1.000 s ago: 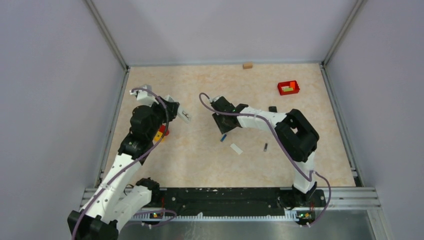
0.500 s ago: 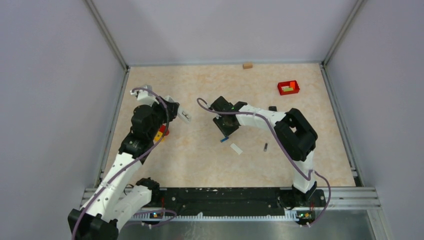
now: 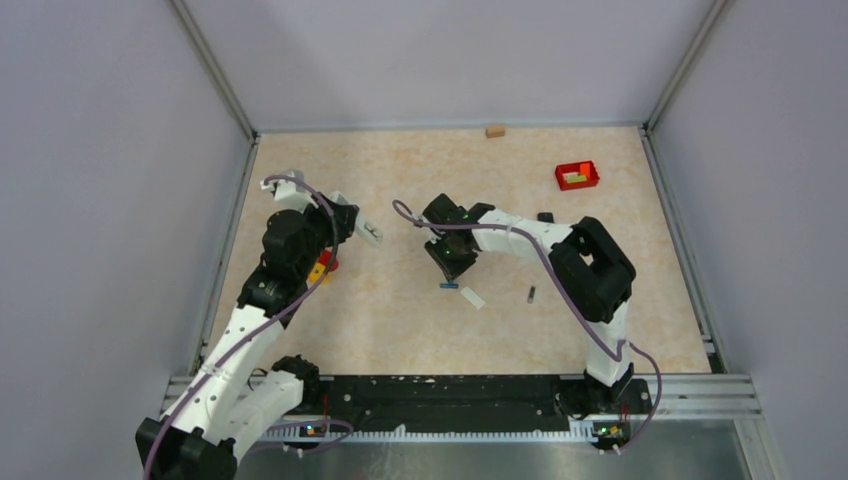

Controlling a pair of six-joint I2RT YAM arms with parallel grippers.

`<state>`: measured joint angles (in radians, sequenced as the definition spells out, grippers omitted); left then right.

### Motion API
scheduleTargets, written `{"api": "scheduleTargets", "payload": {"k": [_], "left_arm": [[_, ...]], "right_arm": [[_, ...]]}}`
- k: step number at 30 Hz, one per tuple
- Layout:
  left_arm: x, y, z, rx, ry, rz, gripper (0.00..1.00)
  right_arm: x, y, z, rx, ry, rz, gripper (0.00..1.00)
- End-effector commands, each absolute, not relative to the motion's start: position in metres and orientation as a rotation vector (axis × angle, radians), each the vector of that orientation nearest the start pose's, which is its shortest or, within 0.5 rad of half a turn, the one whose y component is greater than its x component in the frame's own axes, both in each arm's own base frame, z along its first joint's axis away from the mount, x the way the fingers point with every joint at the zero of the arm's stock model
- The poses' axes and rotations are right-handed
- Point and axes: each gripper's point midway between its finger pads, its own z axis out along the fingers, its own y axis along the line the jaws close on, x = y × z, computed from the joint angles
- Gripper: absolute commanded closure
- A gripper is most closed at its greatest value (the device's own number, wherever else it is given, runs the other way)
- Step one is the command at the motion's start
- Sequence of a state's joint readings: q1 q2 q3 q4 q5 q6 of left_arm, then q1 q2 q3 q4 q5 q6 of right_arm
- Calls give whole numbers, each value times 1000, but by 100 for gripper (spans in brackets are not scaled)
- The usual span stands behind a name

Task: Load the batteries into the remote control
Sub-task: Adjust the battery at the center of the board, then pick up the battery from the center of the board.

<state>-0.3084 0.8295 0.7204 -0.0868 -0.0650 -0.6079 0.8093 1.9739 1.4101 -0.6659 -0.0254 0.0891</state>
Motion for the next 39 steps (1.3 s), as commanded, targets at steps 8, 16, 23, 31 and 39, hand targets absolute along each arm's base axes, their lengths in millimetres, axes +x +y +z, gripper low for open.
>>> {"api": "scheduleTargets", "payload": {"k": [8,16,23,31,39], "left_arm": [[314,-106,279,-349,1708,-600,100],[311,-98,279,-383,1687,-575,100],[311,-98,279,-380,1687,-570,100],[312,-99,280,-381,1687,-576,100],[312,-103,278,-365,1699,-594,100]], "right_arm": [[265,321,60,-1089,2539,422,62],[258,316,34,-1141,2614,369,60],[258,315,30,-1183,2617,328,62],[253,312,19,-1221,2625,230,78],[264,318,27,-1110,2586,191,93]]}}
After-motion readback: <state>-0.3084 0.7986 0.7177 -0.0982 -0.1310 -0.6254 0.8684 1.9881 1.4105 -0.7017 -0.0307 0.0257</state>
